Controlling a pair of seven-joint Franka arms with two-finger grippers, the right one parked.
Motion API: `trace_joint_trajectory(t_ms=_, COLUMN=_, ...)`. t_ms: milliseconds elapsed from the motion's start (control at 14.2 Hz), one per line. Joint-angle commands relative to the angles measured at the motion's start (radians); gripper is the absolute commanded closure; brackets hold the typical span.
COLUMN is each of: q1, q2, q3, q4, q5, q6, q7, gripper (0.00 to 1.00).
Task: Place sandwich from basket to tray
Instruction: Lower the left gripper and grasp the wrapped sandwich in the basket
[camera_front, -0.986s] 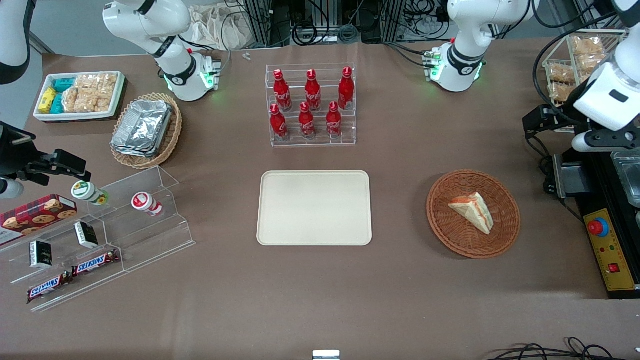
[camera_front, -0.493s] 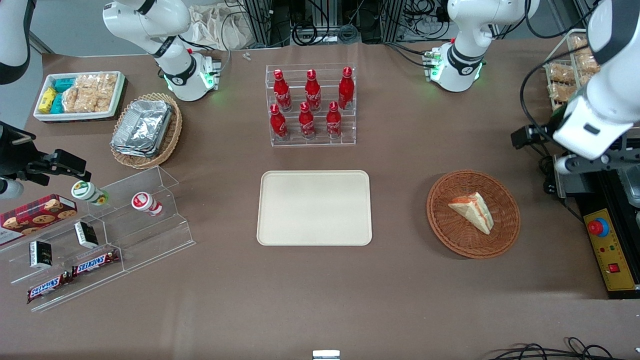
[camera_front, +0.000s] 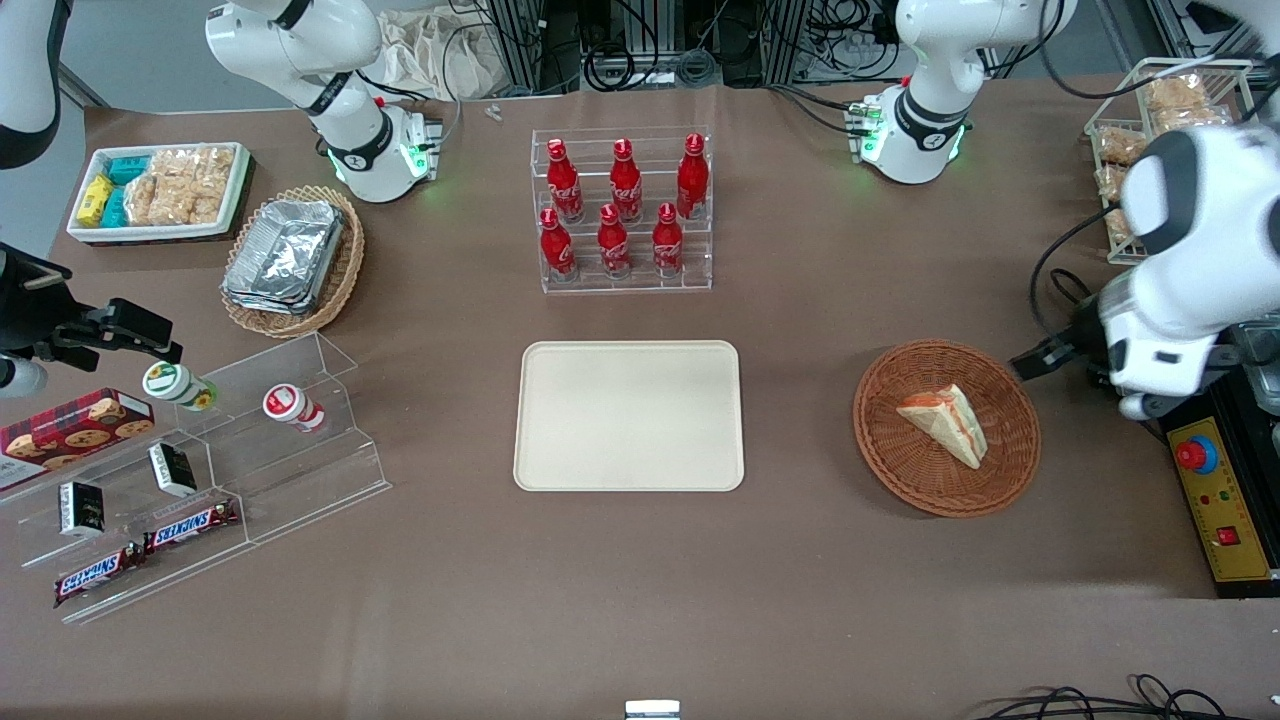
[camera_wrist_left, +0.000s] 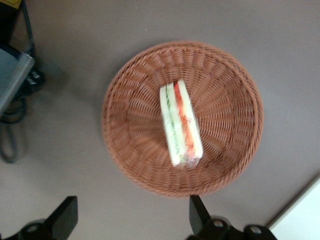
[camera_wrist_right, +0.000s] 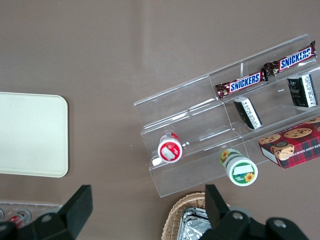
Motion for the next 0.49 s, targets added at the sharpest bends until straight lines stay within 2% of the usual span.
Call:
trace_joint_trajectory(t_ms=0, q1=-0.041, q2=0.066, q3=-0.019, q4=-0.107, q5=-0.005, q6=0.209, q7=-0.225, gripper=0.00)
trace_joint_trajectory(t_ms=141, q1=-0.056, q2=0.152, q3=-0.019, q4=-0.111, q5=0.009, q6=0.280, q7=-0.434, gripper=0.00)
trace_joint_trajectory(t_ms=423, q1=-0.077, q2=0.179, q3=-0.016, q4=-0.140, q5=0.055, q6=0.292, q7=-0.445, gripper=0.00)
